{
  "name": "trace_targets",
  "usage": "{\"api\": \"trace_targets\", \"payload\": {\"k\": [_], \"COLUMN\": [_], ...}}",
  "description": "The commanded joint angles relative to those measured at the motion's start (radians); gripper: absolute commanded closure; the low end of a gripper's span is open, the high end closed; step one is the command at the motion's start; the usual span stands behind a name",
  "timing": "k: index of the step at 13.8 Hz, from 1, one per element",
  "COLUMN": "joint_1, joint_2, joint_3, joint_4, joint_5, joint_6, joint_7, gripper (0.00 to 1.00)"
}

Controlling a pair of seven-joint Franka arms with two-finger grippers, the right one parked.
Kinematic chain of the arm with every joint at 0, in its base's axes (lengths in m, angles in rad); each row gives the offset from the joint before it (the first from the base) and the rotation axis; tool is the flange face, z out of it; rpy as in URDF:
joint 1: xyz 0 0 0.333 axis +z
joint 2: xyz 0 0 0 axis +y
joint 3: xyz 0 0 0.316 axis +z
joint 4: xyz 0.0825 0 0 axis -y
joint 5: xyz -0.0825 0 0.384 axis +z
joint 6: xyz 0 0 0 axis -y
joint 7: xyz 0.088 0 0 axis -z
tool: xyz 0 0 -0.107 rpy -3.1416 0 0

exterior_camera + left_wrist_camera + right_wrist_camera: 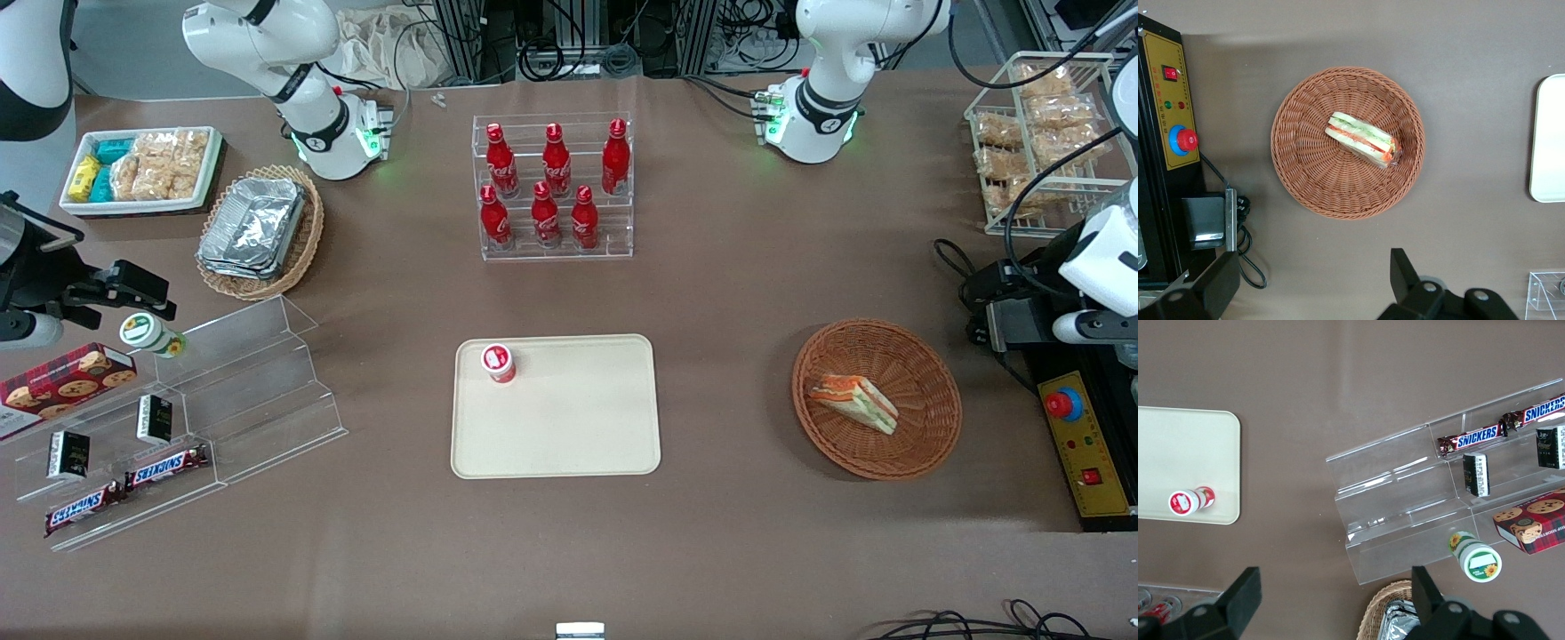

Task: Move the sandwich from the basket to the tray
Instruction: 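Move the left gripper over the wicker basket above the sandwich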

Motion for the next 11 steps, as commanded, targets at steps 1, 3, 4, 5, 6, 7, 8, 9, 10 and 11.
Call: {"api": "trace_targets", "payload": {"k": [1, 3, 4, 5, 6, 7, 8, 9, 10, 11], "joint_1": [0.015, 0.015, 0.013, 0.01, 0.007, 0.005, 0.005, 0.005, 0.005, 0.005], "joint_2": [-0.013, -0.013, -0.01, -0.01, -0.01, -0.005, -0.008, -0.013, -0.016, -0.017], "joint_3": [-0.016, -0.016, -0.016, -0.016, -0.017, -0.017, -0.022, -0.024, -0.024, -0.025], "joint_4": [0.011, 0.011, 0.011, 0.005, -0.005, -0.024, -0.057, -0.083, -0.1, -0.107], "joint_5": [0.001, 0.003, 0.003, 0.007, 0.01, 0.01, 0.01, 0.009, 0.007, 0.003], "joint_6": [-0.024, -0.024, -0.024, -0.024, -0.024, -0.021, -0.002, 0.025, 0.035, 0.036], "joint_7": [-0.007, -0.009, -0.007, -0.006, -0.007, -0.01, -0.01, -0.012, -0.02, -0.021], "gripper": [0.0, 0.0, 0.0, 0.0, 0.0, 0.0, 0.0, 0.0, 0.0, 0.0]}}
